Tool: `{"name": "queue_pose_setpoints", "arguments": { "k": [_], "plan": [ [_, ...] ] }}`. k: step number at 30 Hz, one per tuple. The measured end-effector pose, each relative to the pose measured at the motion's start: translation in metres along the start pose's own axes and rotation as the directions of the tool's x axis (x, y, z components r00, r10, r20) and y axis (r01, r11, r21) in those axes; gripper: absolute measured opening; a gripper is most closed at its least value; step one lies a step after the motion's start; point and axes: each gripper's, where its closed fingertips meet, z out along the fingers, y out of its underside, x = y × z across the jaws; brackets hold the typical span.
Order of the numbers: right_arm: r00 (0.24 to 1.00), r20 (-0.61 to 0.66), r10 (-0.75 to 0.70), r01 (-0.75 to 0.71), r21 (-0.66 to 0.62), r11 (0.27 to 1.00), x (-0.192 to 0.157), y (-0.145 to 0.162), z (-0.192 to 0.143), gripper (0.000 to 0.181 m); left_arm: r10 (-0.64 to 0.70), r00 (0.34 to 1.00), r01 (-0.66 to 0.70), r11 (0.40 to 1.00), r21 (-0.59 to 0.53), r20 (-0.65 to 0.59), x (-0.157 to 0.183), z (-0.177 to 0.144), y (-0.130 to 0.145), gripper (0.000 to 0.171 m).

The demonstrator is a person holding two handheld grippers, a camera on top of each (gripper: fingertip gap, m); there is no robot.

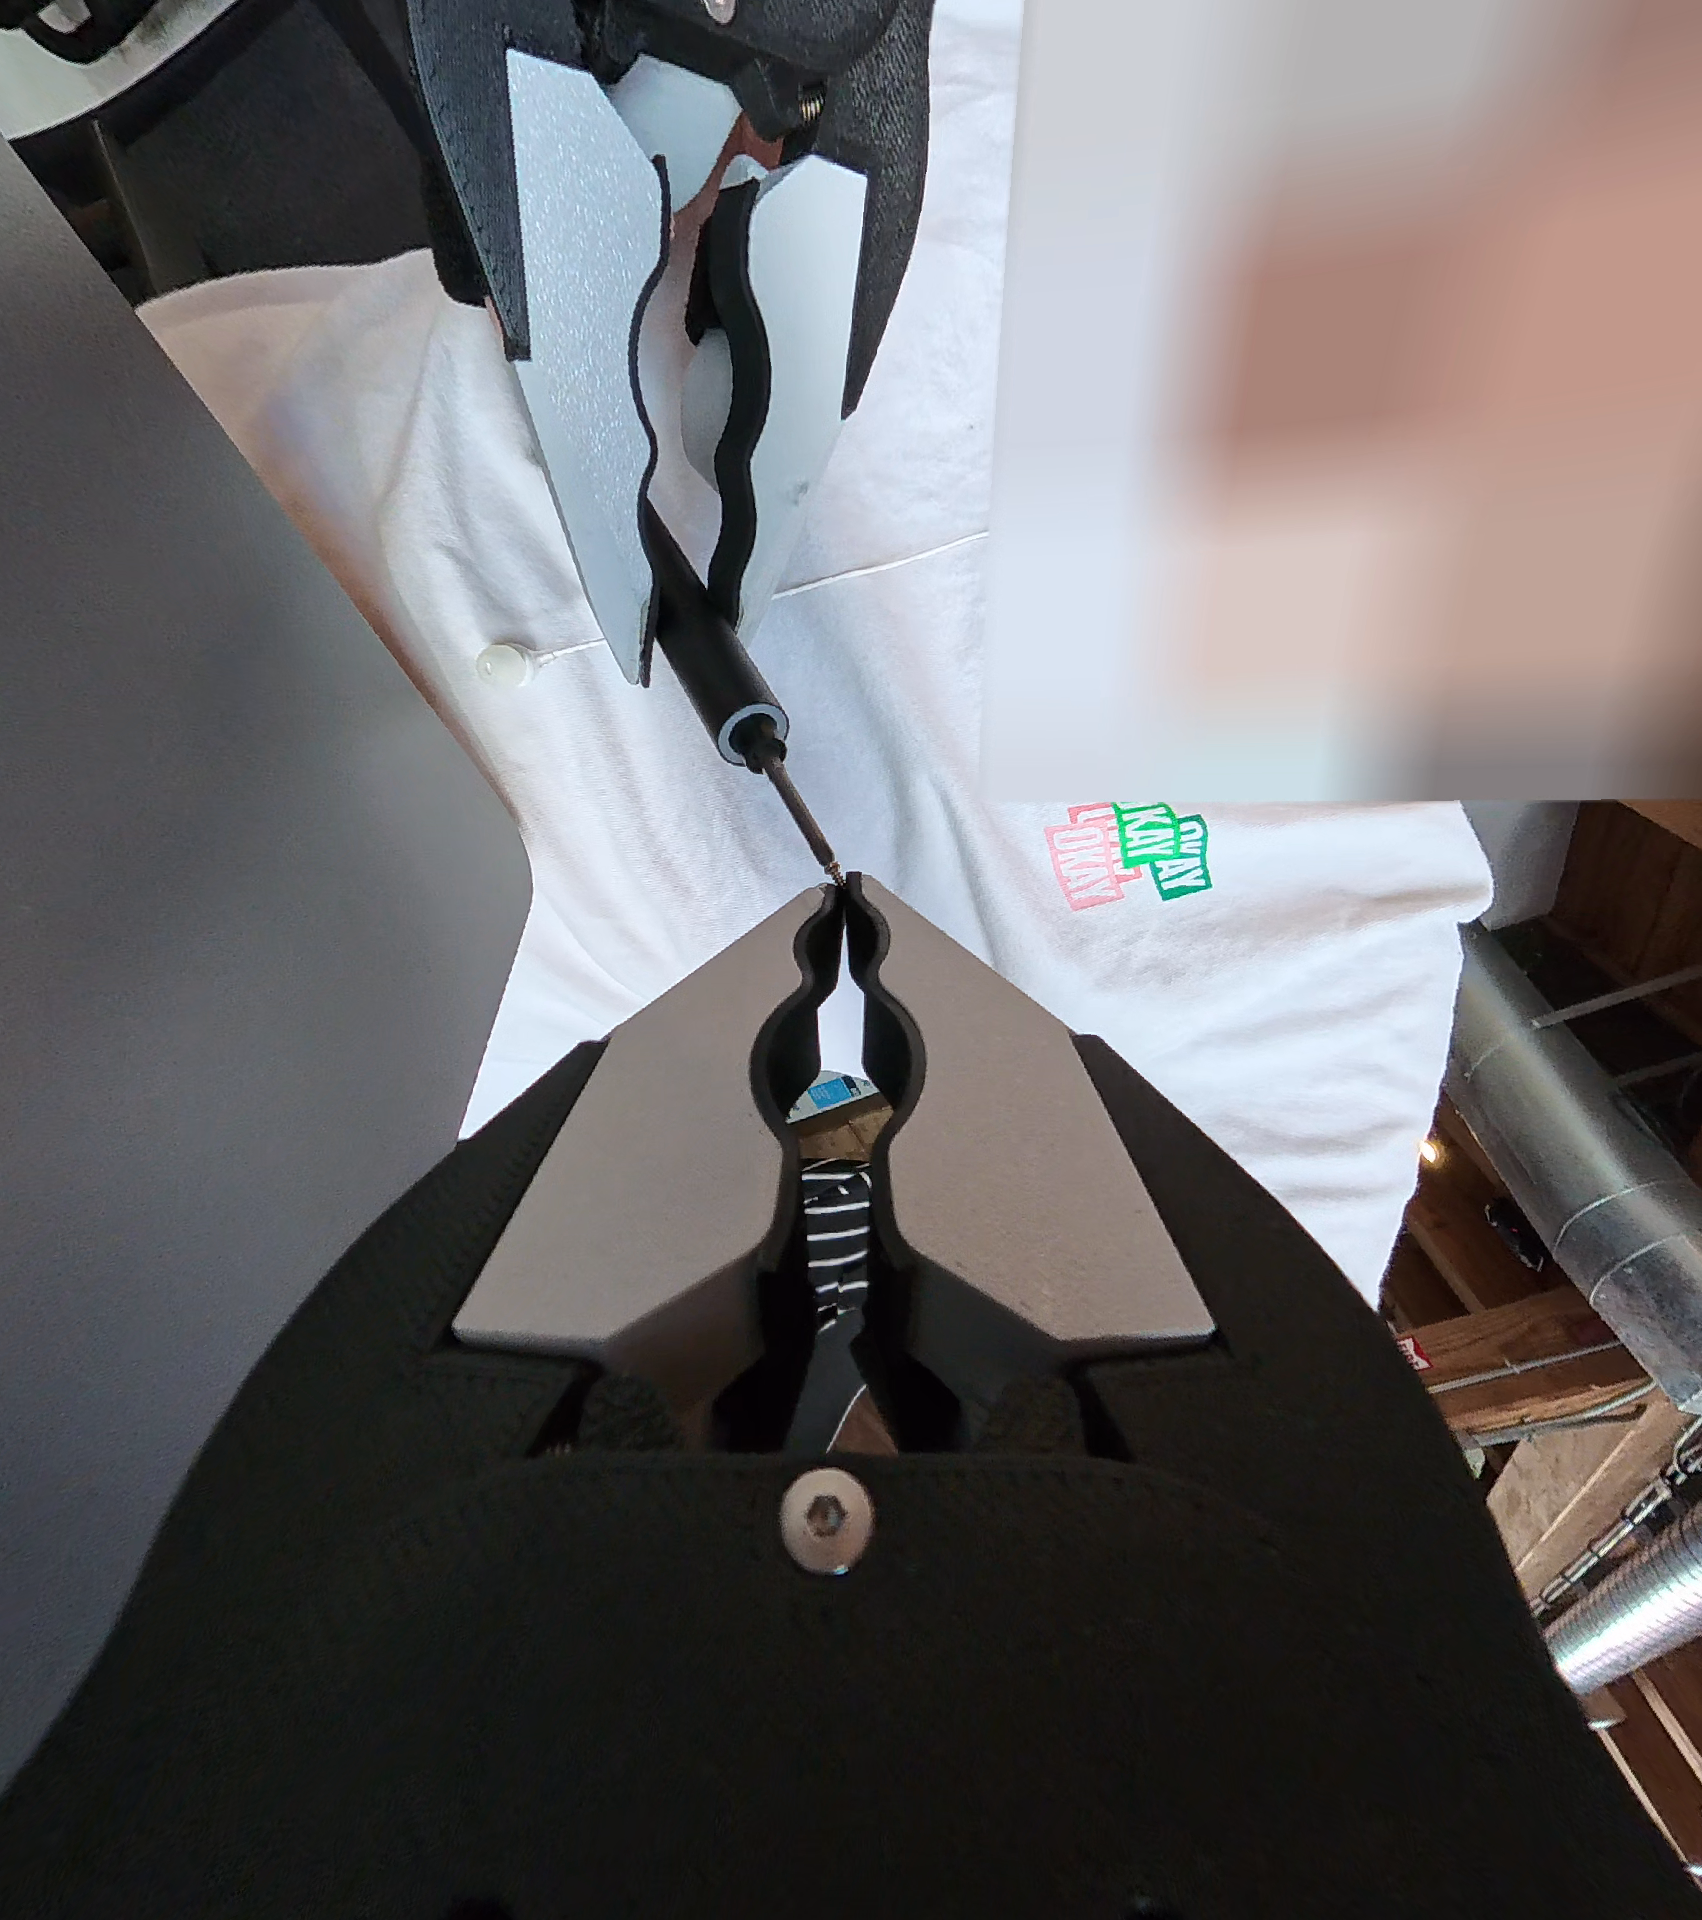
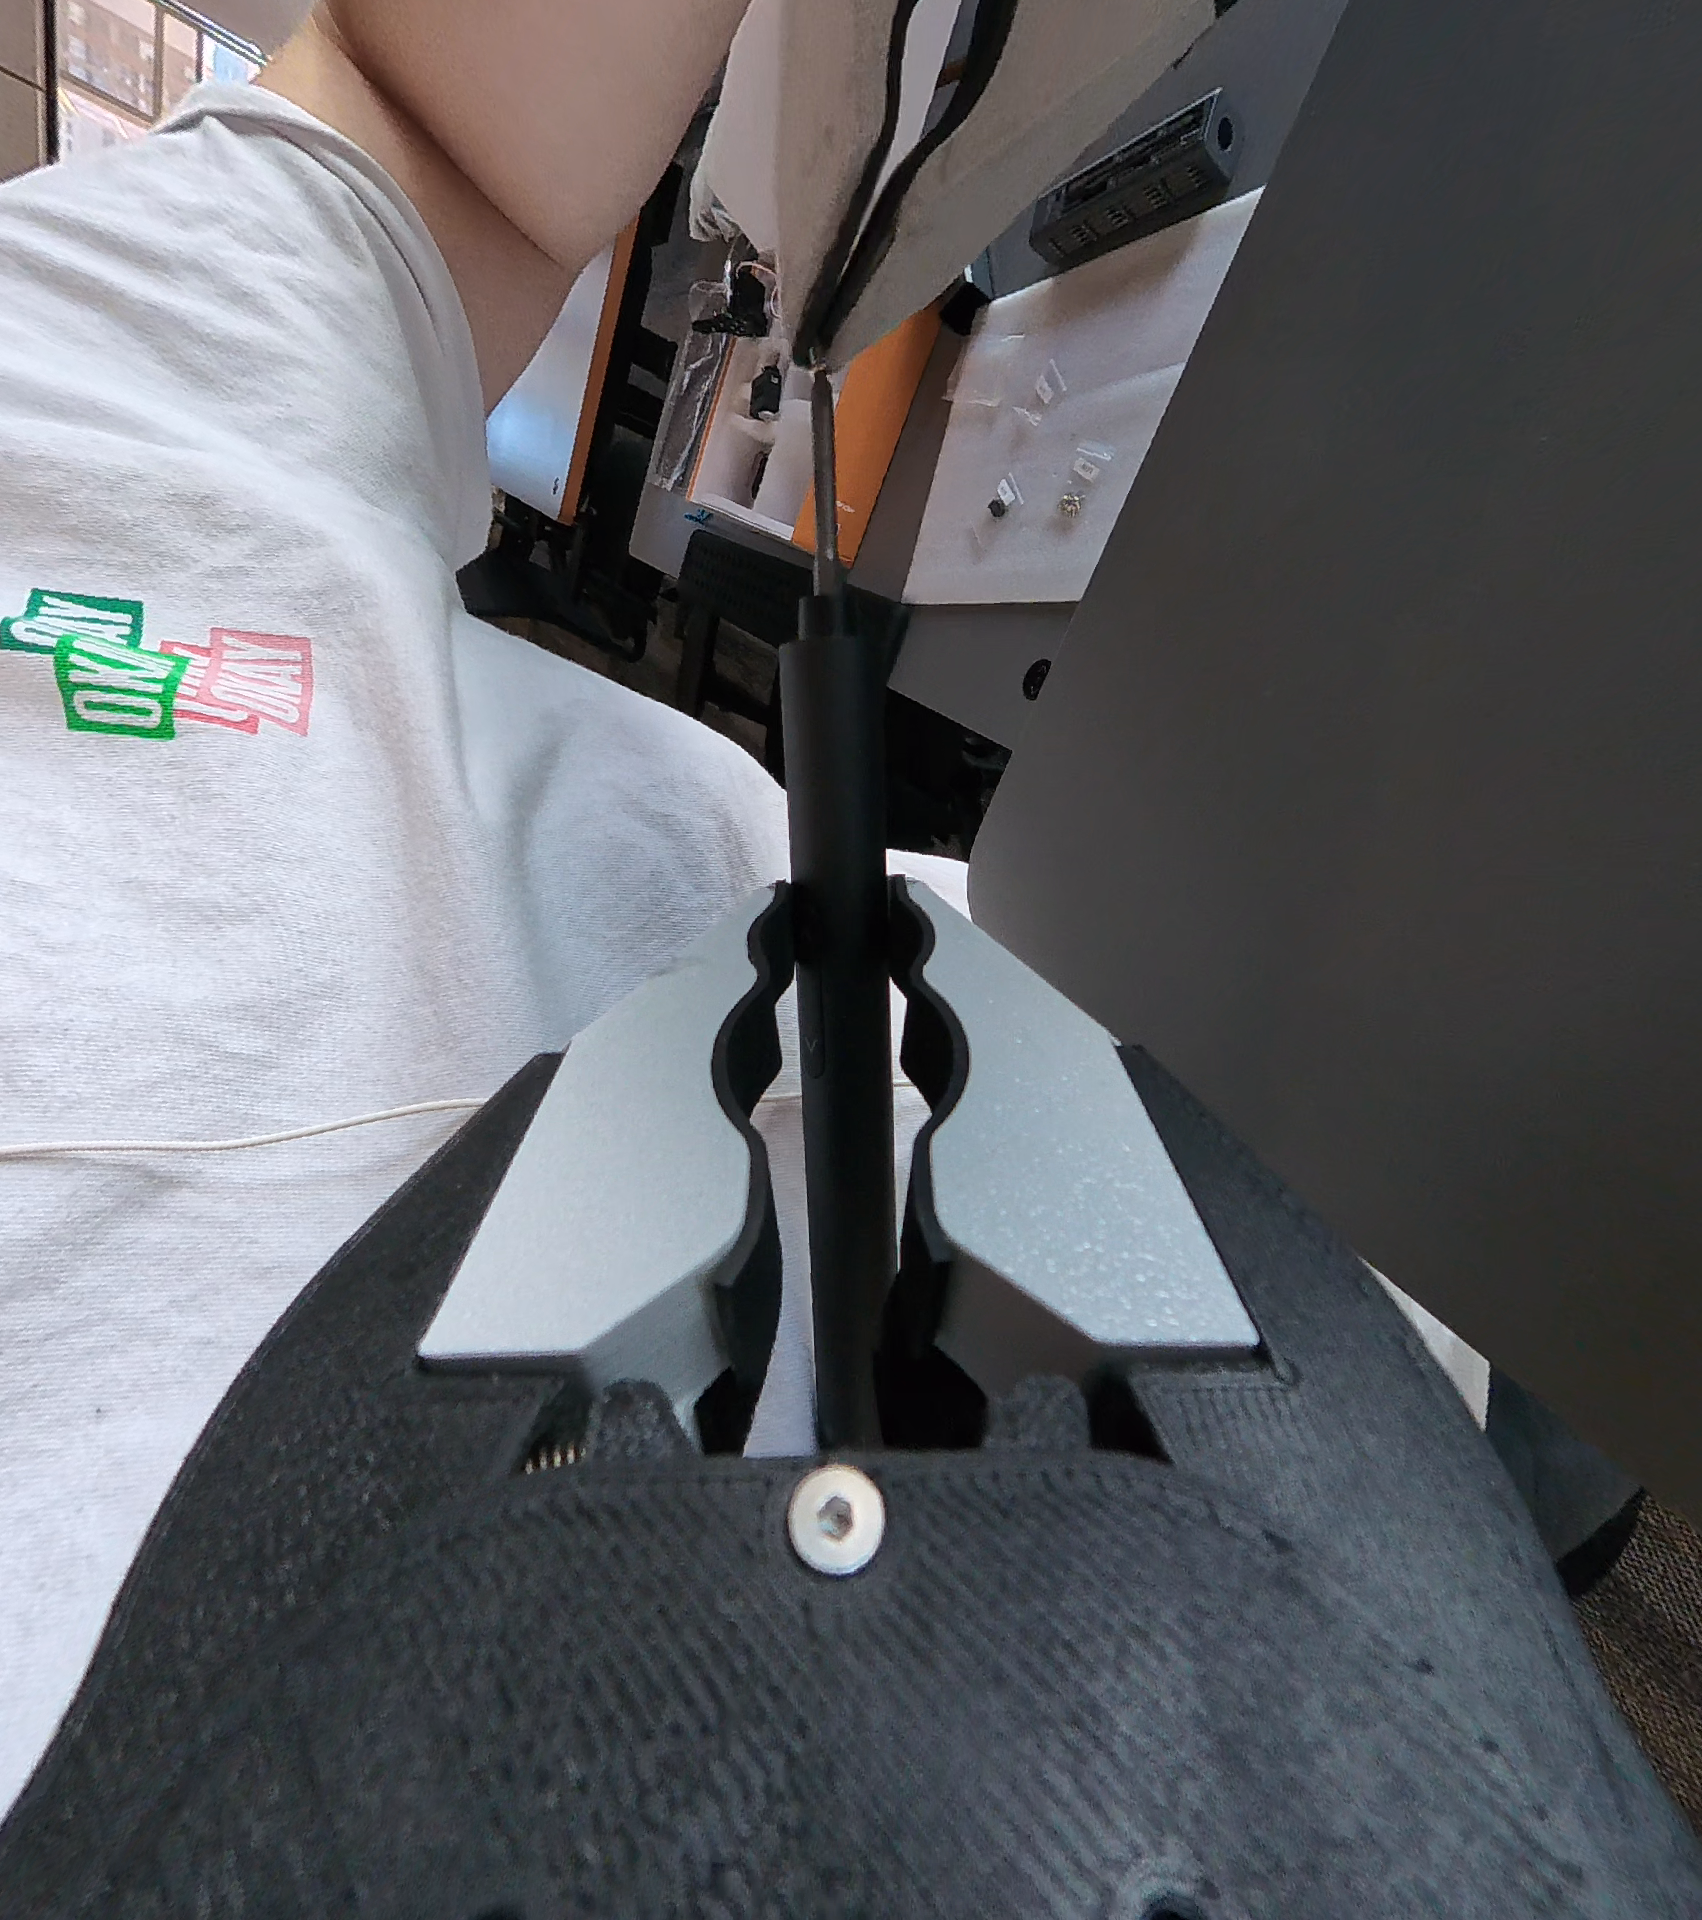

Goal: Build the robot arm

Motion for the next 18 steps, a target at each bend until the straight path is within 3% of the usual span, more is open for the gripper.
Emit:
{"name": "queue_pose_setpoints", "arguments": {
  "k": [13,18],
  "plan": [
    [0.999,-0.047,-0.013,0.013,-0.009,1.0,0.0053,0.0,-0.0013,0.016,-0.181,0.983,0.182,0.983,0.018,-0.03,-0.0053,-0.0046,-0.0061,0.0],
    [0.999,-0.046,-0.018,0.016,-0.027,0.999,0.0048,0.0027,0.0017,0.016,-0.25,0.968,0.249,0.968,-0.026,-0.032,-0.007,-0.0018,-0.0009,0.0]
  ]
}}
